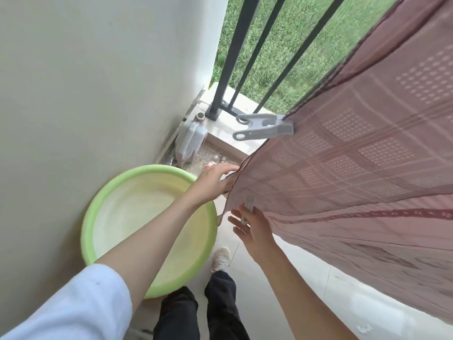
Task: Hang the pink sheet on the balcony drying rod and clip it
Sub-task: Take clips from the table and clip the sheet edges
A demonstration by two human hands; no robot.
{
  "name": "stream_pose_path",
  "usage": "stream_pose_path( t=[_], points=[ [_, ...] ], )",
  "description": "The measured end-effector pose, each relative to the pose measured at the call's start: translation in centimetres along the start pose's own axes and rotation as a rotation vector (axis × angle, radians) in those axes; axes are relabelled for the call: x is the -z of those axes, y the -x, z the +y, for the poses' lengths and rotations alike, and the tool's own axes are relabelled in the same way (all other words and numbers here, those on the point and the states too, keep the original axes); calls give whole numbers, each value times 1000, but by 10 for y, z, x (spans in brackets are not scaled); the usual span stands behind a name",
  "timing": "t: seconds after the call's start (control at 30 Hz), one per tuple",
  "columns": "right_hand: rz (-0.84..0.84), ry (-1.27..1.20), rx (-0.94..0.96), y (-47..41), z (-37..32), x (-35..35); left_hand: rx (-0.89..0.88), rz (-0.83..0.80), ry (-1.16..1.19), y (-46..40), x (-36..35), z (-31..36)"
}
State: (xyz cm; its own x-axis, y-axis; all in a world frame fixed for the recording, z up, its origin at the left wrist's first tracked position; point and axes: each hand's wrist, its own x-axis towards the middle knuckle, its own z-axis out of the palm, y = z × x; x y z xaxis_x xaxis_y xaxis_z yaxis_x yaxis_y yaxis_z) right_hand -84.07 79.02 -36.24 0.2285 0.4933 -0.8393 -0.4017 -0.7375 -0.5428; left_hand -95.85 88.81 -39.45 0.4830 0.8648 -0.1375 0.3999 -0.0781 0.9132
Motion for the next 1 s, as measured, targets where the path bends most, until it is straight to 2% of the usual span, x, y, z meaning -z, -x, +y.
stream_pose_path(
  t=[0.17,0.27,0.47,0.6,0.83,0.9,1.0],
  points=[
    [-30,-160,13,-12,4,-5,108,25,-6,-18,4,-13],
    [-80,-312,41,-17,4,-14,93,10,-57,-20,6,-17],
    [-241,-584,29,-14,-10,-33,62,79,-5,-4,6,-33],
    [-275,-583,58,-17,-11,-36,19,97,52,3,-1,-36],
    [-276,-606,35,-24,-6,-31,30,-160,232,6,5,-37],
    [-253,-613,21,-26,-4,-29,40,-120,241,4,3,-36],
    [-165,-554,3,-30,3,-23,51,28,158,-6,0,-35]
  ],
)
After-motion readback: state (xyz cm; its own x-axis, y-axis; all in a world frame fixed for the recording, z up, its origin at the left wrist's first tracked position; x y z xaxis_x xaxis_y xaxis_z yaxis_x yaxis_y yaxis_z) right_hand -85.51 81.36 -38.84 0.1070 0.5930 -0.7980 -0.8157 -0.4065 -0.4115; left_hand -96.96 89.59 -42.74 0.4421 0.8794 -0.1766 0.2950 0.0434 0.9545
